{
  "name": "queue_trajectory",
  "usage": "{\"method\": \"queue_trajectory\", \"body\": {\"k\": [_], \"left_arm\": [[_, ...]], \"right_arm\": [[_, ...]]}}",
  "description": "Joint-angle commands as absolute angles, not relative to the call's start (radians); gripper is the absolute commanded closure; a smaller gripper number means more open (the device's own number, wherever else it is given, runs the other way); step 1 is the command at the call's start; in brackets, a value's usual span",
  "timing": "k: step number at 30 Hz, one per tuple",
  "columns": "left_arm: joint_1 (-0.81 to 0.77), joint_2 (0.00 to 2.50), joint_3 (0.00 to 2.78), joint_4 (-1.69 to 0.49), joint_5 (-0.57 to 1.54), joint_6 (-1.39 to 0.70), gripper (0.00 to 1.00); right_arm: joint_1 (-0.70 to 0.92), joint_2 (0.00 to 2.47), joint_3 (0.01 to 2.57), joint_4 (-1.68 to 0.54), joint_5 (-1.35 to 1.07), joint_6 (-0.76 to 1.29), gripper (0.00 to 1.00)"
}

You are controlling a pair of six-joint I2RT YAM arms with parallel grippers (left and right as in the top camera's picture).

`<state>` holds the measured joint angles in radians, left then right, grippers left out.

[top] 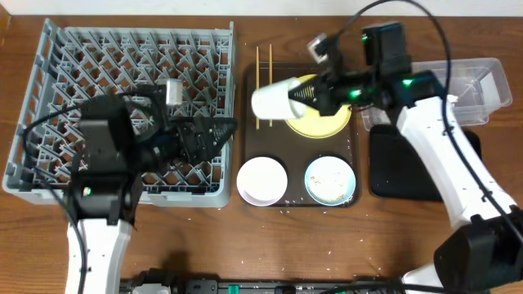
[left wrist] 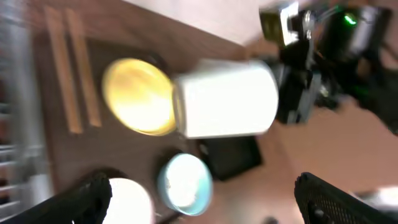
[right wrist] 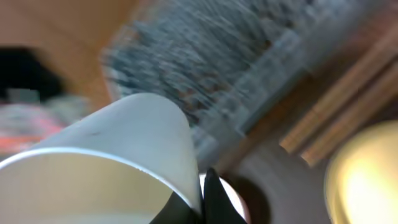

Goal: Sort waste into correct bins and load items into the dishwasher
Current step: 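Pass the white cup from right gripper to left gripper over the tray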

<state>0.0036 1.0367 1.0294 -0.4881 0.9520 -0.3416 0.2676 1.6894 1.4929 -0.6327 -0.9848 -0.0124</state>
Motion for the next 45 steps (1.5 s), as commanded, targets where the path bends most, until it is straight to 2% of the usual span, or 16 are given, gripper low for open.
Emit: {"method": "queue_trajectory", "body": {"k": [1, 4, 12, 14, 18, 21, 22, 24, 26, 30, 34, 38, 41, 43, 44, 45], "left_arm": [[0.000, 1.099, 1.046, -0.437, 1.284, -0.354, 0.05], [0.000, 1.127, 1.046, -0.423, 1.335, -0.353, 0.05], [0.000, 1.132, 1.046, -0.403, 1.458, -0.353, 0.16], [0.000, 1.132, 1.046, -0.402, 1.459, -0.353, 0.21], [0.000, 1.132, 1.046, -0.402, 1.459, -0.353, 0.43], [0.001, 1.132, 1.046, -0.401, 1.442, -0.353, 0.46], [0.001, 1.132, 1.046, -0.401, 1.431, -0.353, 0.46], [0.000, 1.132, 1.046, -0.392, 1.425, -0.353, 0.32], [0.001, 1.131, 1.046, -0.363, 1.425, -0.354, 0.27], [0.001, 1.132, 1.046, -0.353, 1.425, -0.353, 0.34], [0.001, 1.131, 1.046, -0.310, 1.425, -0.354, 0.28], [0.001, 1.131, 1.046, -0.301, 1.425, -0.353, 0.28], [0.001, 1.132, 1.046, -0.297, 1.425, -0.353, 0.37], [0.001, 1.132, 1.046, -0.295, 1.425, -0.353, 0.37], [0.001, 1.132, 1.046, -0.292, 1.425, -0.353, 0.32], [0.001, 1.131, 1.046, -0.289, 1.425, -0.353, 0.20]], "right_arm": [[0.271, 1.682, 1.505, -0.553, -1.394, -0.035, 0.99], [0.307, 1.682, 1.505, -0.538, -1.399, -0.031, 0.99], [0.422, 1.682, 1.505, -0.469, -1.277, 0.022, 0.99], [0.445, 1.682, 1.505, -0.450, -1.275, 0.022, 0.99], [0.463, 1.682, 1.505, -0.437, -1.234, 0.055, 0.99], [0.463, 1.682, 1.505, -0.440, -1.234, 0.055, 0.98], [0.463, 1.682, 1.505, -0.442, -1.235, 0.055, 0.98], [0.467, 1.682, 1.505, -0.450, -1.234, 0.055, 0.99], [0.473, 1.682, 1.505, -0.455, -1.234, 0.055, 0.99], [0.474, 1.682, 1.505, -0.461, -1.234, 0.055, 0.99], [0.481, 1.682, 1.505, -0.464, -1.234, 0.055, 0.99], [0.486, 1.682, 1.505, -0.464, -1.234, 0.055, 0.99], [0.486, 1.682, 1.505, -0.464, -1.235, 0.055, 0.99], [0.486, 1.682, 1.505, -0.464, -1.235, 0.055, 0.99], [0.486, 1.682, 1.505, -0.465, -1.235, 0.055, 0.99], [0.486, 1.682, 1.505, -0.465, -1.234, 0.055, 0.99]]}}
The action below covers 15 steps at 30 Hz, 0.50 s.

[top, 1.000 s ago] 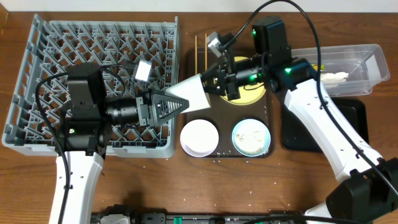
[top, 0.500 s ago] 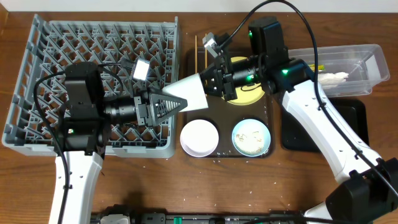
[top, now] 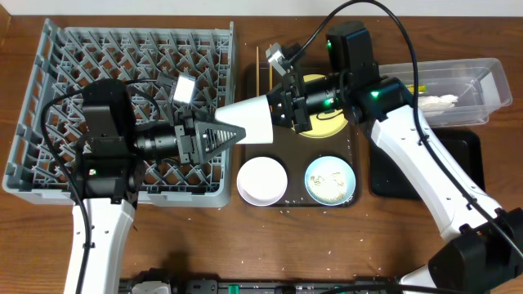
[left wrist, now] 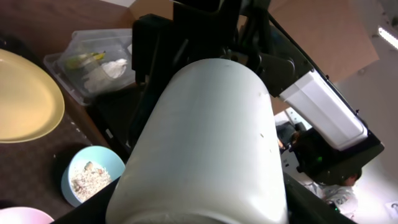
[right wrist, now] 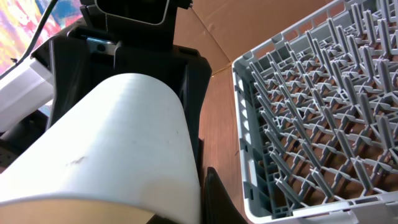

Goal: Sort waste into correct bins and load items into the dishwasher
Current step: 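Pass the white cup from right gripper to left gripper over the tray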

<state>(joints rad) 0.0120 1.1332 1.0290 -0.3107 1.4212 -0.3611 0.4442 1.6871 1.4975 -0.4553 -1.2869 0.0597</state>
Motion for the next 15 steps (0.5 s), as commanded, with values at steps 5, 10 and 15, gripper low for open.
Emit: {"method": "queue_trajectory", "body": {"k": [5, 10, 15], "left_arm": [[0.001, 1.132, 1.046, -0.244, 1.425, -0.354, 0.16], [0.000, 1.131, 1.046, -0.249, 1.460, -0.354, 0.21], [0.001, 1.132, 1.045, -0.284, 1.459, -0.354, 0.21]], "right_arm": [[0.486, 1.682, 1.505, -0.475, -1.234, 0.055, 0.99], [0.484, 1.682, 1.505, -0.474, -1.222, 0.055, 0.99], [0.484, 1.682, 1.505, -0.455, -1.216, 0.056, 0.99]]}}
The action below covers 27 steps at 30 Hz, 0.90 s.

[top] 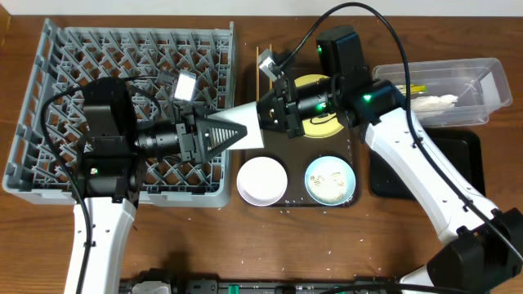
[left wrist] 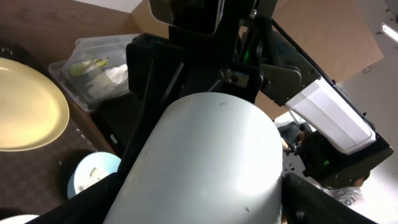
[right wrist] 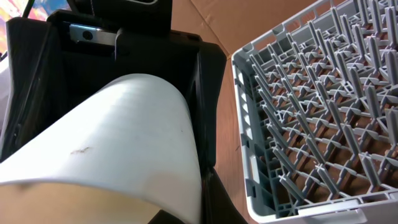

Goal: Sort waste into correct bins and load items into the dishwasher
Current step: 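Pass the white cup from right gripper to left gripper over the tray, then lower the white cup into the gray dish rack with left gripper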

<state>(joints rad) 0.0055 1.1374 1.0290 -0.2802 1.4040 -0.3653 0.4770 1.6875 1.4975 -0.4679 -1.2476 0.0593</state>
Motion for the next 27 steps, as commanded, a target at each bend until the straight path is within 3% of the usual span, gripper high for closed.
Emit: {"method": "queue_trajectory", "body": {"k": [1, 2, 9, 10, 13, 14, 16, 17, 19, 21, 27], "left_arm": [[0.000, 1.132, 1.045, -0.284, 1.459, -0.354, 0.20], [0.001, 1.132, 1.045, -0.287, 1.459, -0.354, 0.15], [0.001, 1.132, 1.045, -0.286, 1.459, -0.354, 0.14], [0.001, 1.132, 1.045, -0.286, 1.459, -0.354, 0.15], [0.001, 1.132, 1.045, -0.286, 1.454, -0.354, 0.40], [0.001, 1.132, 1.045, -0.286, 1.446, -0.353, 0.42], [0.001, 1.132, 1.045, -0.289, 1.411, -0.354, 0.42], [0.001, 1.131, 1.045, -0.295, 1.380, -0.354, 0.43], [0.006, 1.126, 1.045, -0.343, 1.243, -0.350, 0.44], [0.028, 1.107, 1.046, -0.463, 1.024, -0.322, 0.44], [0.096, 1.037, 1.051, -0.705, 0.515, -0.308, 0.44]], "right_arm": [[0.484, 1.682, 1.505, -0.454, -1.216, 0.056, 0.99], [0.483, 1.682, 1.505, -0.445, -1.216, 0.069, 0.99], [0.481, 1.682, 1.505, -0.413, -1.231, 0.097, 0.99], [0.481, 1.682, 1.505, -0.413, -1.231, 0.097, 0.99], [0.481, 1.682, 1.505, -0.413, -1.231, 0.097, 0.99], [0.481, 1.682, 1.505, -0.413, -1.231, 0.097, 0.98], [0.477, 1.682, 1.505, -0.411, -1.223, 0.096, 0.88], [0.470, 1.681, 1.505, -0.412, -1.202, 0.097, 0.77], [0.434, 1.674, 1.505, -0.435, -1.106, 0.101, 0.54], [0.375, 1.650, 1.505, -0.494, -0.968, 0.101, 0.43], [0.294, 1.562, 1.505, -0.706, -0.673, 0.101, 0.37]]}}
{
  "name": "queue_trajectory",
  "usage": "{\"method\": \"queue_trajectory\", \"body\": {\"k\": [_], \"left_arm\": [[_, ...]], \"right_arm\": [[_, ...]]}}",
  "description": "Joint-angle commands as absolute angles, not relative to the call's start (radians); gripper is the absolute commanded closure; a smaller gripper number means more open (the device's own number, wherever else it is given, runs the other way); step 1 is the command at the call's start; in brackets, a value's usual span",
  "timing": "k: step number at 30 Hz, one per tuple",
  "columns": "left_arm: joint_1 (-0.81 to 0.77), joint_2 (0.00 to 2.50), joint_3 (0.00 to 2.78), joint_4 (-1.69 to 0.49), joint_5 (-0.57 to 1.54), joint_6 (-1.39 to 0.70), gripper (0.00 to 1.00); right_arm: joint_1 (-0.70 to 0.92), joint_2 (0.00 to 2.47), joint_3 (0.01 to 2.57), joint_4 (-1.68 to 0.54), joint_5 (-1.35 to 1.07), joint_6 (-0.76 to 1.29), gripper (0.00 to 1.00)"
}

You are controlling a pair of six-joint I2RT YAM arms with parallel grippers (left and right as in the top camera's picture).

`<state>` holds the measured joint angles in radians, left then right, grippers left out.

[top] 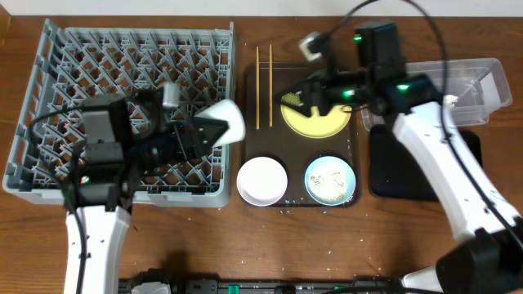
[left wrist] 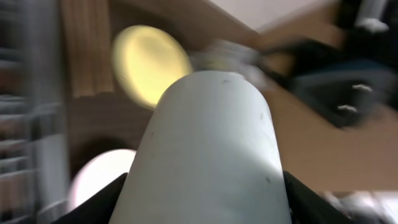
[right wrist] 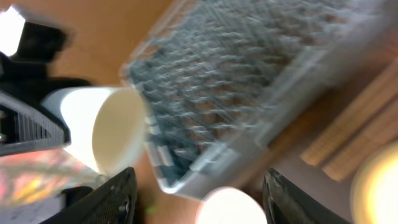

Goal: Sort waste into correct bins and load items into the dishwasher
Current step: 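Lower the white cup into the gray dish rack with left gripper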

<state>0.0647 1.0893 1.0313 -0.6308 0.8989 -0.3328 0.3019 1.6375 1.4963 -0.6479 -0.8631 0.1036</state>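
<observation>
A white paper cup (top: 229, 121) lies on its side in the air at the right edge of the grey dish rack (top: 82, 65), mouth facing right. My left gripper (top: 208, 129) is shut on its closed end. In the left wrist view the cup (left wrist: 211, 137) fills the frame between the dark fingers (left wrist: 99, 202). My right gripper (top: 304, 98) hangs open over the yellow plate (top: 315, 118), apart from the cup. The blurred right wrist view shows the cup (right wrist: 102, 134) at the left, the rack (right wrist: 249, 74) behind it, and nothing in the right gripper (right wrist: 199, 177).
A dark tray (top: 249, 82) holds the yellow plate, a pair of chopsticks (top: 263, 86), a pale pink bowl (top: 261, 180) and a blue bowl with food scraps (top: 331, 180). A clear plastic bin (top: 466, 82) and a black bin (top: 409, 163) stand at the right.
My right gripper has let go of the cup, opened, and now sits further right over the yellow plate. The left gripper keeps the cup and has drawn back toward the rack.
My right gripper first held the cup over the tray while the left stood open at the rack's edge. Then the cup lay between the left gripper's fingers, with both grippers on it. Now the left gripper alone holds it.
</observation>
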Motion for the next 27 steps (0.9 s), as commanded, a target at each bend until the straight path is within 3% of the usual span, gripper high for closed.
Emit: {"method": "queue_trajectory", "body": {"k": [1, 6, 11, 15, 19, 26, 27], "left_arm": [[0.099, 1.027, 1.054, -0.754, 0.410, -0.309, 0.44], [0.100, 1.026, 1.054, -0.964, -0.046, -0.389, 0.44], [0.111, 1.085, 1.054, -1.009, -0.253, -0.455, 0.43], [0.205, 1.142, 1.054, -0.997, -0.238, -0.500, 0.43], [0.312, 1.242, 1.053, -0.930, -0.030, -0.479, 0.43], [0.319, 1.385, 1.053, -0.898, 0.046, -0.454, 0.43], [0.319, 1.386, 1.053, -0.902, 0.046, -0.454, 0.35]], "right_arm": [[0.295, 1.552, 1.505, -0.746, -0.631, 0.101, 0.37], [0.311, 1.544, 1.505, -0.884, -0.513, 0.100, 0.36], [0.315, 1.544, 1.505, -0.901, -0.501, 0.096, 0.36], [0.315, 1.544, 1.505, -0.914, -0.501, 0.096, 0.36], [0.315, 1.544, 1.504, -0.916, -0.501, 0.096, 0.36], [0.315, 1.544, 1.504, -0.919, -0.501, 0.096, 0.36], [0.316, 1.544, 1.504, -0.921, -0.501, 0.096, 0.36]]}}
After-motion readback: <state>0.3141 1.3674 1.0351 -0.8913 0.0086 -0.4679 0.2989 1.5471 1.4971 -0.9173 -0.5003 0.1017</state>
